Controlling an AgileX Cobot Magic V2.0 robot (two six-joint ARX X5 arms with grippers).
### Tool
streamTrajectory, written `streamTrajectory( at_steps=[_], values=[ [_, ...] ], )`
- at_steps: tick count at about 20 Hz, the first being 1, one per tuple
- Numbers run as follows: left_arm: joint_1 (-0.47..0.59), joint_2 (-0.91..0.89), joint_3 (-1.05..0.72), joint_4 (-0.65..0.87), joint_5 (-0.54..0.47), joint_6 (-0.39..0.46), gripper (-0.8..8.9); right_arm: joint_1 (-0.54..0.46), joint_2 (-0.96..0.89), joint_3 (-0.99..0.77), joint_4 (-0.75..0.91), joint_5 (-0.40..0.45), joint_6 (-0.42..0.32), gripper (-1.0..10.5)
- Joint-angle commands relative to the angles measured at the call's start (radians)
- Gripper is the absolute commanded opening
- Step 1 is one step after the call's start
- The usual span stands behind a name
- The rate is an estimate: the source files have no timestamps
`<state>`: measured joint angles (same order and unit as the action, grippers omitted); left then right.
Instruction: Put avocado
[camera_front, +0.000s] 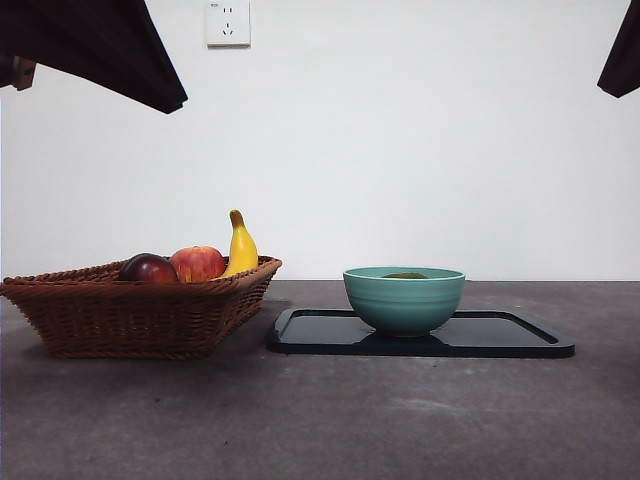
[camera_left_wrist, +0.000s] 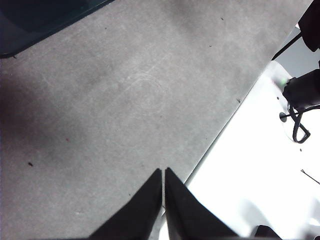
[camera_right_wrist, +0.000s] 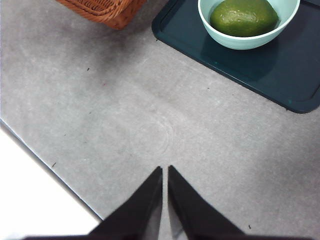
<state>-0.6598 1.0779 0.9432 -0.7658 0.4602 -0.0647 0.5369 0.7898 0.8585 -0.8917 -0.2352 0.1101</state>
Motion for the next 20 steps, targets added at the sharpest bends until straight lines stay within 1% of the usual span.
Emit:
streamTrajectory(
  at_steps=[1,10,12,14,17,18,20],
  values=[
    [-0.009,0.006,0.011,0.011,0.004,0.012,0.07,0.009,0.006,0.005,0.009,0.000,0.009,0.1],
    [-0.009,0.003,0.011,0.005,0.004,0.012,0.07,0.009,0.006,0.005,0.009,0.000,0.009,0.1],
    [0.011,-0.019,0.011,0.038,-0.036,0.094,0.07,0.009,0.006,0.005,0.009,0.000,0.009,0.1],
    [0.073,-0.056,0.011,0.189,-0.095,0.128,0.07,0.009,0.006,0.005,0.009,0.000,0.009,0.1],
    [0.208,-0.148,0.010,0.481,-0.260,0.192,0.07,0.009,0.006,0.005,0.009,0.000,0.009,0.1],
    [0.272,-0.193,0.010,0.563,-0.293,0.201,0.07,0.009,0.006,0.005,0.009,0.000,0.009,0.1],
    [0.409,-0.277,0.009,0.631,-0.296,0.209,0.07,0.009,0.006,0.005,0.009,0.000,0.009,0.1]
  ],
)
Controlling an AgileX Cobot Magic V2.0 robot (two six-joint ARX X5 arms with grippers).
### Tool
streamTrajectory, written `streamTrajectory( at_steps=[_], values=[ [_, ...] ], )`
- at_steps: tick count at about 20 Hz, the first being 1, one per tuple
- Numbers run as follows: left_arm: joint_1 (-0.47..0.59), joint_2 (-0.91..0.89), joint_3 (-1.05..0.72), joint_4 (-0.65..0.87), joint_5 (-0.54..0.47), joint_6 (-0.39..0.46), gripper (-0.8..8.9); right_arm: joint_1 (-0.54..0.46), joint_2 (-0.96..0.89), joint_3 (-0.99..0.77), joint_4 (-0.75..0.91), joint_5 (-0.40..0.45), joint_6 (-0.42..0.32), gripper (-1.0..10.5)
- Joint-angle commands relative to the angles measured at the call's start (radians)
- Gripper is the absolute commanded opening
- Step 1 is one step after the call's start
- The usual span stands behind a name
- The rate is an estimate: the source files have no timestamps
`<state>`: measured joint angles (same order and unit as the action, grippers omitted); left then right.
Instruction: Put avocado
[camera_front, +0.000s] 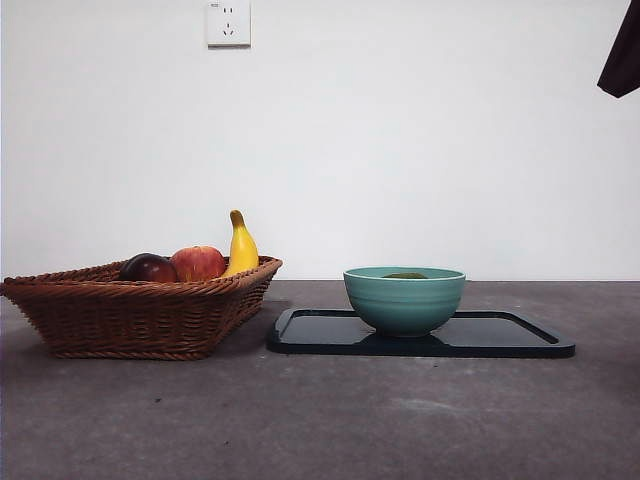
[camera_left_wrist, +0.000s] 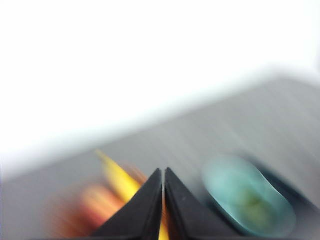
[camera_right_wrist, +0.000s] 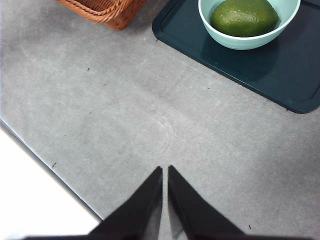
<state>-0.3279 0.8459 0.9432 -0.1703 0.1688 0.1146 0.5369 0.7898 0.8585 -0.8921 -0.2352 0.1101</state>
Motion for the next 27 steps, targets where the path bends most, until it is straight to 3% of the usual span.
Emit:
streamTrajectory(
  at_steps=[1,4,9,18,27],
  values=[
    [0.139,-0.082,0.009,0.033,-0.005,0.031,0.07,0.009,0.006,0.005,0.010,0.000,0.009,0.1],
    [0.314,-0.200,-0.030,0.016,-0.062,0.040,0.07,0.009,0.005,0.005,0.010,0.000,0.009,0.1],
    [0.443,-0.424,-0.296,0.112,-0.110,0.042,0.07,0.009,0.006,0.005,0.010,0.000,0.009,0.1],
    [0.453,-0.732,-0.754,0.138,-0.110,0.014,0.07,0.009,0.006,0.005,0.010,0.000,0.009,0.1],
    [0.451,-0.843,-0.900,0.077,-0.109,-0.019,0.07,0.009,0.006,0.005,0.010,0.000,0.009,0.1]
  ],
)
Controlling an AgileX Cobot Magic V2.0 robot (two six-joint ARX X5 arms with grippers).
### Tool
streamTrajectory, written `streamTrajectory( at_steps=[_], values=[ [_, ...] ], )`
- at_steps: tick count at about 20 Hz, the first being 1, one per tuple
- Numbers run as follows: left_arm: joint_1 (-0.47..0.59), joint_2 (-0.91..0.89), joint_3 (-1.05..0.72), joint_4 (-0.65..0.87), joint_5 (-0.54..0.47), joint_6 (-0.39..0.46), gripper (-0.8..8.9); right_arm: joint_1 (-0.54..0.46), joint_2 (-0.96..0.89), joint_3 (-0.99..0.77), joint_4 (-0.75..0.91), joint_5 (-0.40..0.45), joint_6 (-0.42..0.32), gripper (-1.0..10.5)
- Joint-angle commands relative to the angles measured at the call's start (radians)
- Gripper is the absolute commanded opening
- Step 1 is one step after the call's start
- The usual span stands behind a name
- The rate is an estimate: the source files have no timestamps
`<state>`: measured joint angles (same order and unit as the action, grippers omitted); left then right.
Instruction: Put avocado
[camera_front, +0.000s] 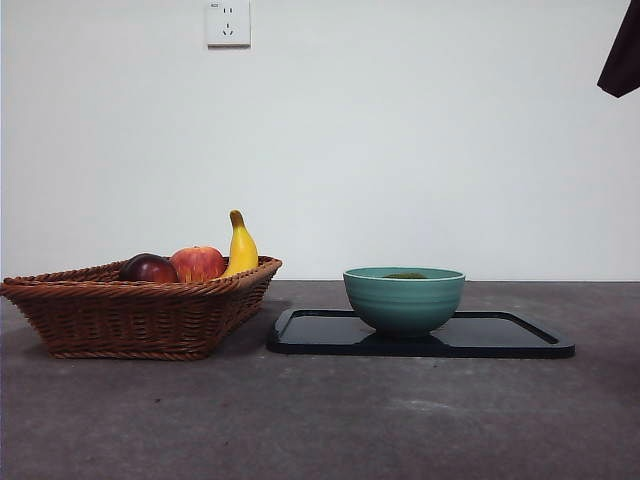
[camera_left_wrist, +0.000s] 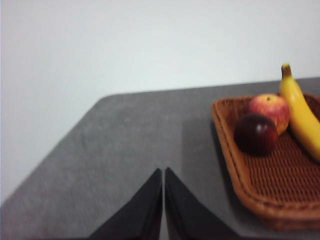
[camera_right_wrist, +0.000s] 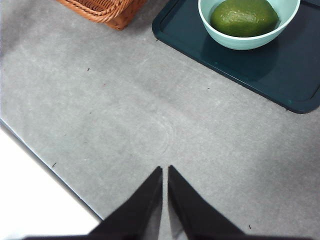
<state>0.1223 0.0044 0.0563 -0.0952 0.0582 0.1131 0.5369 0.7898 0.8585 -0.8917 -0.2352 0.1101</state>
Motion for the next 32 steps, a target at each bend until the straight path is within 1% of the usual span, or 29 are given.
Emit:
streamTrajectory(
  at_steps=[1,3,9,23,26,28,29,31,32],
  values=[
    [0.000,-0.001,-0.021,0.002,0.001,-0.021,0.07,0.009,0.006,0.005,0.009,0.000,0.009,0.1],
    [-0.005,-0.001,-0.042,0.003,0.001,-0.022,0.07,0.009,0.006,0.005,0.010,0.000,0.009,0.1],
    [-0.019,-0.002,-0.045,-0.092,0.001,-0.029,0.07,0.009,0.005,0.005,0.009,0.000,0.009,0.1],
    [-0.019,-0.001,-0.045,-0.092,0.001,-0.028,0.07,0.009,0.006,0.005,0.009,0.000,0.009,0.1],
    [-0.019,-0.001,-0.045,-0.092,0.001,-0.028,0.07,0.008,0.003,0.005,0.009,0.002,-0.026,0.1],
    [-0.019,-0.001,-0.045,-0.091,0.001,-0.028,0.07,-0.018,-0.021,0.005,0.009,0.000,-0.026,0.1],
    [-0.019,-0.001,-0.045,-0.092,0.001,-0.028,0.07,-0.043,-0.037,0.005,0.019,0.001,-0.061,0.1],
    [-0.019,-0.001,-0.045,-0.092,0.001,-0.028,0.07,-0.126,-0.084,0.003,0.088,0.000,-0.073,0.1],
    [-0.019,-0.001,-0.045,-0.092,0.001,-0.028,0.07,-0.184,-0.122,-0.007,0.146,0.000,-0.073,0.1]
  ],
)
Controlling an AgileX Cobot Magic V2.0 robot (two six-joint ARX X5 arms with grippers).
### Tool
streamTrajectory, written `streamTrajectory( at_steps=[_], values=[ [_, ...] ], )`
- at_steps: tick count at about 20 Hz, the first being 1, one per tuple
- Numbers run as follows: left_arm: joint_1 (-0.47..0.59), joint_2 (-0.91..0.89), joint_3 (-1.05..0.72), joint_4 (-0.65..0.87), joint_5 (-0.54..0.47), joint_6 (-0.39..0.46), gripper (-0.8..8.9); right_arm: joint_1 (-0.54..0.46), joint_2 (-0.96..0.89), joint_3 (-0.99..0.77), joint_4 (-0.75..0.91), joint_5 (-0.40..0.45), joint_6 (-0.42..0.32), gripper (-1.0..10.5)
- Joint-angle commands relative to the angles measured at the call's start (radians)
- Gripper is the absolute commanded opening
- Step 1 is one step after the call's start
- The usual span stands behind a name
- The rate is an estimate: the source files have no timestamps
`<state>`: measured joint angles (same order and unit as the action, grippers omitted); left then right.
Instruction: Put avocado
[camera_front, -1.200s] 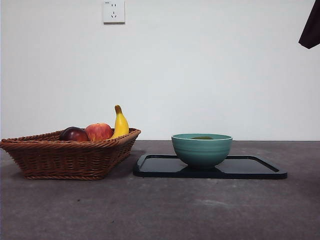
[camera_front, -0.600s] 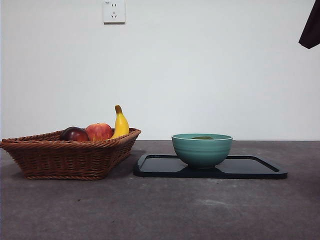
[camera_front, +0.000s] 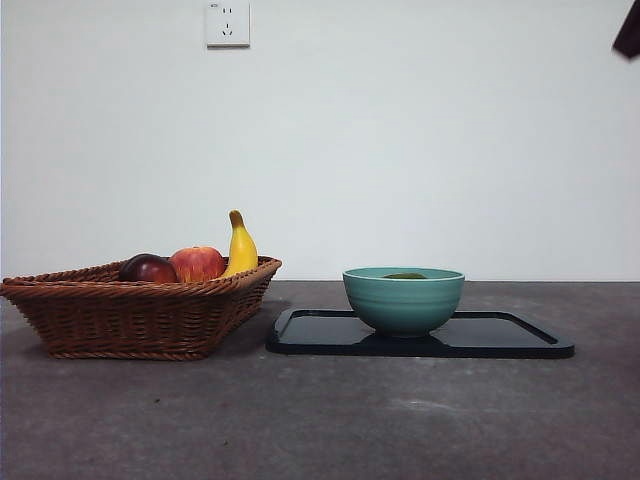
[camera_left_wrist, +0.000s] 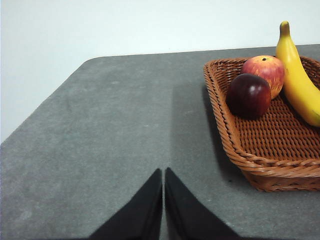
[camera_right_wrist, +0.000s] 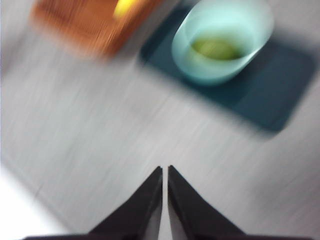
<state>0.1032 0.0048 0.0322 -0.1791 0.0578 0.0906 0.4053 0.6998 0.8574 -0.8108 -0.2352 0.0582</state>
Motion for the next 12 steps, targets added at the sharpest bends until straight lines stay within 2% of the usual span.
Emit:
streamTrajectory(
  at_steps=[1,4,6,10,12],
  values=[
    [0.000,-0.002,-0.021,-0.008,0.002,-0.005,0.07,-0.105,-0.068,-0.026,0.126,0.000,-0.020,0.1],
    [0.000,-0.002,-0.021,-0.008,0.002,-0.005,0.07,-0.269,-0.204,-0.158,0.351,0.001,-0.017,0.1],
    [0.000,-0.002,-0.021,-0.008,0.002,-0.005,0.07,-0.343,-0.299,-0.290,0.480,0.008,-0.018,0.1],
    [0.000,-0.002,-0.021,-0.008,0.002,-0.005,0.07,-0.423,-0.470,-0.554,0.689,0.081,-0.001,0.1],
    [0.000,-0.002,-0.021,-0.008,0.002,-0.005,0.07,-0.441,-0.523,-0.633,0.741,0.108,0.013,0.1]
  ],
)
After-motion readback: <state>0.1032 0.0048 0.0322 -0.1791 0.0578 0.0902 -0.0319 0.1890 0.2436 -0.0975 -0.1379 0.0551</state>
